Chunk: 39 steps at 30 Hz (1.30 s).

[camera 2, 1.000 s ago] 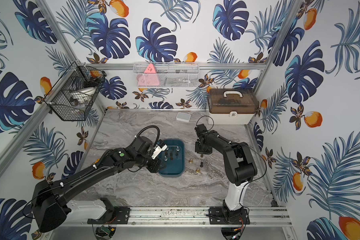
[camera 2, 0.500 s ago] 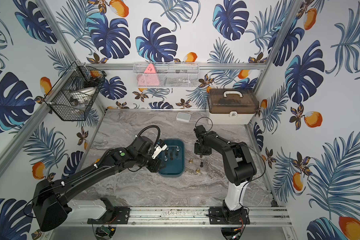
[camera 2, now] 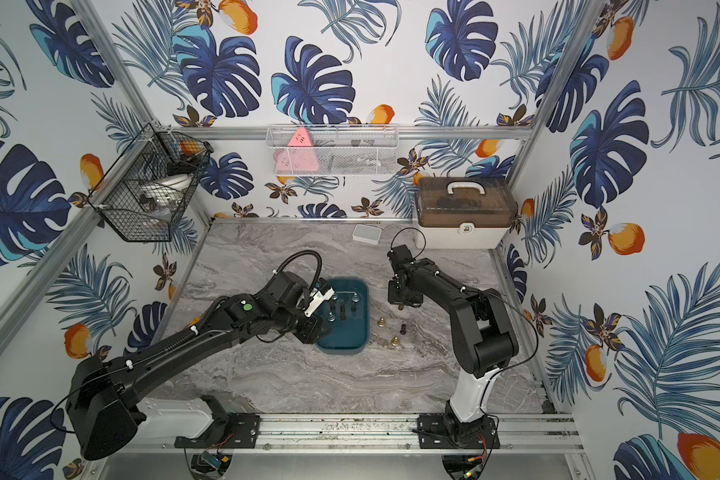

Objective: Put the chess pieces into the storage box
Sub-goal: Pick up the chess piece at the center of the board, then place the chess piece in the storage box.

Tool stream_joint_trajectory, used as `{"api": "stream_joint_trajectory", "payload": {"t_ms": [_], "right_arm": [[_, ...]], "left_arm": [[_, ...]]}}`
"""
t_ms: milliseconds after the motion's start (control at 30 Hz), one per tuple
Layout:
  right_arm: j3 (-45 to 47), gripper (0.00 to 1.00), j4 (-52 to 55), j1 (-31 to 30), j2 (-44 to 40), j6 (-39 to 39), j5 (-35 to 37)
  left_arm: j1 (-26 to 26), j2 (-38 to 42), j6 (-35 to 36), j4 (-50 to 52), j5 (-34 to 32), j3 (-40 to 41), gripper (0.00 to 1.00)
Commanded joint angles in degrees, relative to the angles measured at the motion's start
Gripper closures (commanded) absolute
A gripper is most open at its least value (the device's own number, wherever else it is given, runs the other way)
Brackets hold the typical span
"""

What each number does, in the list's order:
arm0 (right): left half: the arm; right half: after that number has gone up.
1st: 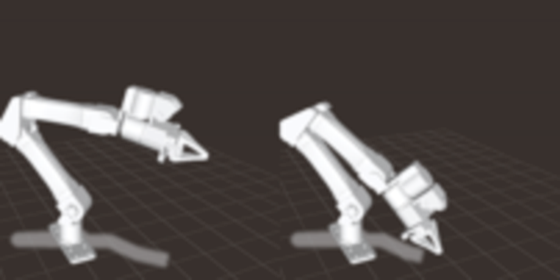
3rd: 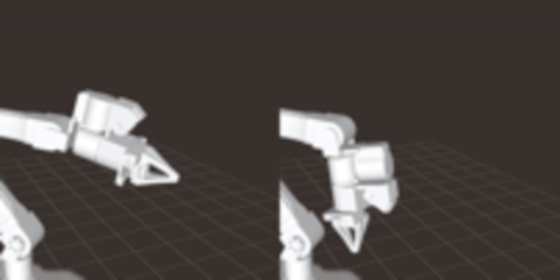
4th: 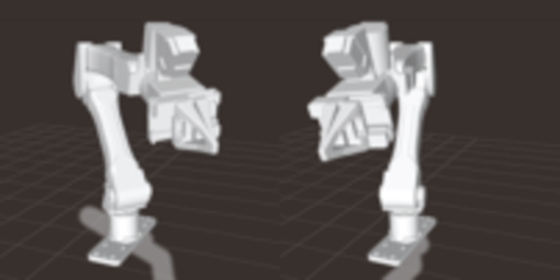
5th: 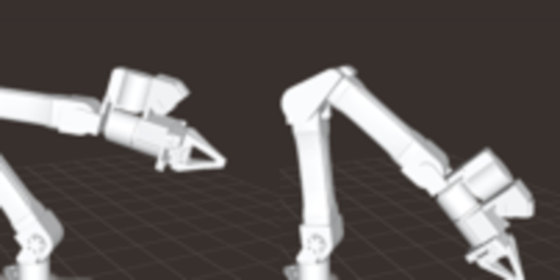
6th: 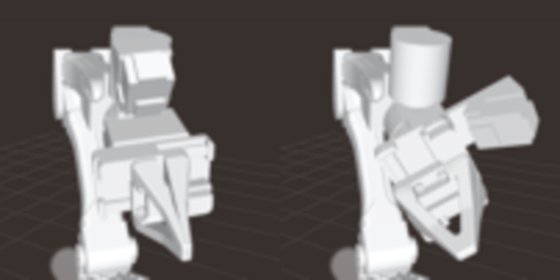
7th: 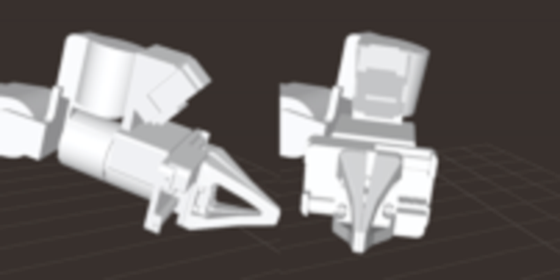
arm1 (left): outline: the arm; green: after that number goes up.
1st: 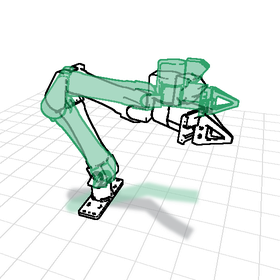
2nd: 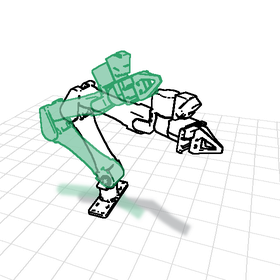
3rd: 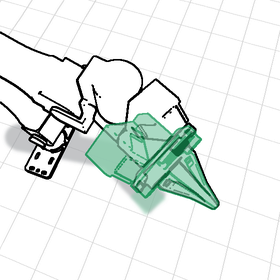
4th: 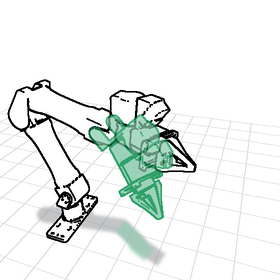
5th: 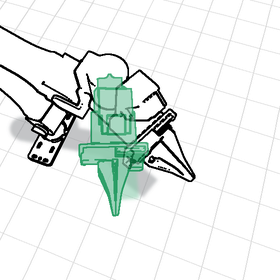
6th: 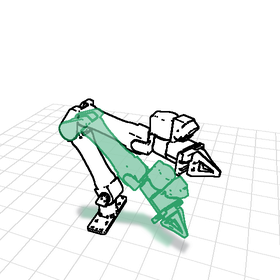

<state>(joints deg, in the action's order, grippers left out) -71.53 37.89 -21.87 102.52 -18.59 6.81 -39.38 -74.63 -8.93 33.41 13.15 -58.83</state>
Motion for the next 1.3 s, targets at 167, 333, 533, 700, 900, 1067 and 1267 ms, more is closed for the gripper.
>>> {"api": "stream_joint_trajectory", "payload": {"t_ms": [167,333,533,700,900,1067,1267], "right_arm": [[-7.1,0.89,7.5,-8.3,-4.0,-0.2,0.9],[-11.2,0.89,8.5,-16.1,-3.3,-1.4,-2.3],[-12.3,0.89,6.7,-21.0,0.7,-2.5,-4.7],[-13.5,0.9,6.4,-22.3,5.6,-2.2,-2.2],[-13.8,0.9,5.5,-22.3,8.7,-1.9,0.5],[-12.9,0.9,3.5,-22.3,10.2,-1.6,1.4],[-12.7,0.9,1.4,-22.3,11.7,-1.4,2.4]], "left_arm": [[0.5,2.4,0.3,-1.1,-1.3,0.4,0.48],[1.1,3.2,0.1,-0.9,-2.8,0.7,0.47],[3.0,5.1,-1.3,-0.5,-7.0,1.4,0.47],[3.7,5.2,-1.6,-1.1,-6.4,1.8,0.46],[3.7,4.8,-1.5,-0.4,-7.0,1.6,0.46],[3.8,4.7,-1.4,-0.4,-6.9,1.6,0.46],[3.8,4.1,-1.4,-0.2,-6.7,1.5,0.46]]}}
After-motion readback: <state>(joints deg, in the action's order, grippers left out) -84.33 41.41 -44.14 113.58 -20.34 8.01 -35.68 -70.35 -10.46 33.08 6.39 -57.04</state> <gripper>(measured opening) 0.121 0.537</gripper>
